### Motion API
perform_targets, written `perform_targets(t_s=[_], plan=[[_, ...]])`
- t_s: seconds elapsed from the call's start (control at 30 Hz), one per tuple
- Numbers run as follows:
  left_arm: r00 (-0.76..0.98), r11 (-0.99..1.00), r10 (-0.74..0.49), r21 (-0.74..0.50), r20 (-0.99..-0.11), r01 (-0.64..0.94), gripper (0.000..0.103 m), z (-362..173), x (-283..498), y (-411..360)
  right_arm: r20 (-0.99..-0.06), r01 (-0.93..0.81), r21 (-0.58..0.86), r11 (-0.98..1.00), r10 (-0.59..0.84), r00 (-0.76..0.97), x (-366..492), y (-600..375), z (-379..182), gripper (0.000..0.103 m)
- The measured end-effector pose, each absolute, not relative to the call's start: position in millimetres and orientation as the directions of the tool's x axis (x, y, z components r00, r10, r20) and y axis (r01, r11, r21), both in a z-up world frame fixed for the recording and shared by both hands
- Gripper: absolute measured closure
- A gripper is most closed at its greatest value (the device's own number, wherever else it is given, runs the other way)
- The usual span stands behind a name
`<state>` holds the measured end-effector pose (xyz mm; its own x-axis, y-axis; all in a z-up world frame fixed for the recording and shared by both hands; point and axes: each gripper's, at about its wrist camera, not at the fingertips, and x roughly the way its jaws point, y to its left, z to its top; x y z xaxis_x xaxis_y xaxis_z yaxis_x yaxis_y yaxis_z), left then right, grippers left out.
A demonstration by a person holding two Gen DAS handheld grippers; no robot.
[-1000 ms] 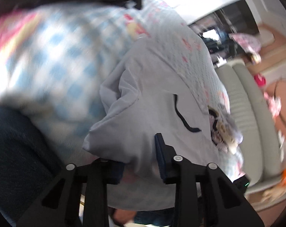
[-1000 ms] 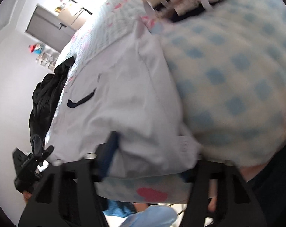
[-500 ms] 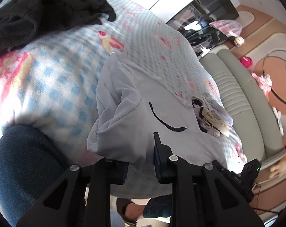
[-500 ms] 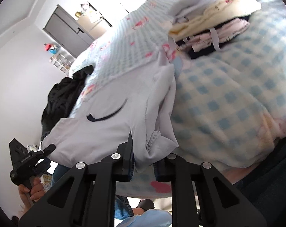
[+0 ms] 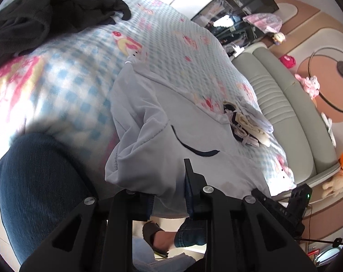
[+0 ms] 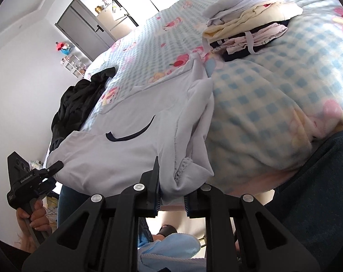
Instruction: Fold clothes
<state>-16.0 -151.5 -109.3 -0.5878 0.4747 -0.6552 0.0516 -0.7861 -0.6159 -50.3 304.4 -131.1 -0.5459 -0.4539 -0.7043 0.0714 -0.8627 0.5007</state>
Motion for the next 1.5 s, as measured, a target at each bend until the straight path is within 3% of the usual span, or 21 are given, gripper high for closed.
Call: perform_targets(t_s=[0.2, 0.3, 0.33, 0.43, 0.53, 0.57, 0.6, 0.63, 0.73, 0.83, 0.93, 1.0, 1.07, 1.13, 1.2, 1.3, 1.5], plan=[[-0.553, -0.783, 0.508, -0.621, -0.661, 0.022, 0.078, -89.3, -65.7, -159.6, -0.663, 0.081, 0.566, -0.82, -0.512, -0.546, -95.7, 306.0, -116.9, 0.088], [-0.548, -0.772, 0.525, -0.635, -0.651, 0.015, 0.064, -79.5, -110.9, -170.2, -0.666, 0.125, 0.526, -0.841, -0.499, -0.555, -143.5, 293.7, -99.0, 0.086], [-0.554, -0.777, 0.515, -0.629, -0.654, 0.02, 0.053, -77.4, -132.7, -175.8, -0.665, 0.129, 0.518, -0.845, -0.493, -0.561, -164.3, 288.7, -94.9, 0.084], [-0.61, -0.81, 0.438, -0.584, -0.661, 0.052, 0.051, -61.5, -166.9, -189.2, -0.674, 0.085, 0.495, -0.865, -0.444, -0.59, -225.2, 278.0, -89.8, 0.063], [-0.697, -0.81, 0.408, -0.587, -0.589, 0.021, 0.032, -48.4, -167.0, -206.1, -0.687, 0.015, 0.499, -0.866, -0.407, -0.602, -251.0, 282.7, -91.6, 0.05], [-0.717, -0.812, 0.393, -0.583, -0.576, 0.024, 0.03, -51.6, -165.1, -214.2, -0.673, 0.003, 0.519, -0.855, -0.411, -0.615, -252.1, 287.7, -93.6, 0.046], [-0.718, -0.816, 0.379, -0.577, -0.583, 0.037, 0.03, -57.5, -165.5, -219.6, -0.667, -0.006, 0.524, -0.852, -0.406, -0.625, -251.1, 292.1, -96.9, 0.037], [-0.699, -0.828, 0.36, -0.558, -0.618, 0.066, 0.03, -71.0, -168.6, -224.8, -0.679, -0.019, 0.51, -0.86, -0.389, -0.623, -250.0, 296.0, -103.1, 0.034], [-0.599, -0.867, 0.311, -0.479, -0.738, 0.14, 0.032, -120.4, -182.8, -228.1, -0.756, -0.061, 0.44, -0.896, -0.332, -0.564, -248.3, 302.1, -131.7, 0.034], [-0.535, -0.842, 0.37, -0.517, -0.76, 0.152, 0.032, -153.6, -190.8, -220.2, -0.791, -0.095, 0.426, -0.9, -0.319, -0.522, -246.3, 306.0, -153.1, 0.033], [-0.499, -0.813, 0.435, -0.565, -0.749, 0.14, 0.031, -175.5, -197.3, -203.9, -0.811, -0.078, 0.425, -0.902, -0.342, -0.474, -248.2, 301.4, -170.2, 0.022], [-0.507, -0.841, 0.402, -0.527, -0.762, 0.126, 0.039, -175.3, -197.5, -192.2, -0.828, -0.048, 0.379, -0.924, -0.316, -0.462, -248.0, 295.1, -183.3, 0.021], [-0.519, -0.85, 0.413, -0.521, -0.748, 0.074, 0.082, -166.8, -194.2, -180.1, -0.839, -0.023, 0.35, -0.937, -0.302, -0.452, -245.5, 291.3, -188.9, 0.033], [-0.535, -0.868, 0.404, -0.496, -0.742, 0.033, 0.094, -155.4, -188.5, -170.1, -0.817, 0.004, 0.367, -0.93, -0.325, -0.477, -238.7, 291.5, -179.3, 0.075], [-0.563, -0.854, 0.425, -0.521, -0.709, 0.011, 0.095, -140.2, -182.3, -170.7, -0.781, 0.025, 0.416, -0.909, -0.372, -0.501, -230.6, 295.5, -167.3, 0.091], [-0.596, -0.828, 0.456, -0.561, -0.661, -0.012, 0.096, -117.5, -167.4, -177.4, -0.746, 0.066, 0.444, -0.894, -0.409, -0.525, -216.3, 297.0, -146.7, 0.093], [-0.527, -0.854, 0.421, -0.518, -0.738, 0.044, 0.096, -130.7, -125.2, -193.7, -0.754, 0.083, 0.456, -0.886, -0.434, -0.493, -170.8, 309.8, -136.1, 0.093]])
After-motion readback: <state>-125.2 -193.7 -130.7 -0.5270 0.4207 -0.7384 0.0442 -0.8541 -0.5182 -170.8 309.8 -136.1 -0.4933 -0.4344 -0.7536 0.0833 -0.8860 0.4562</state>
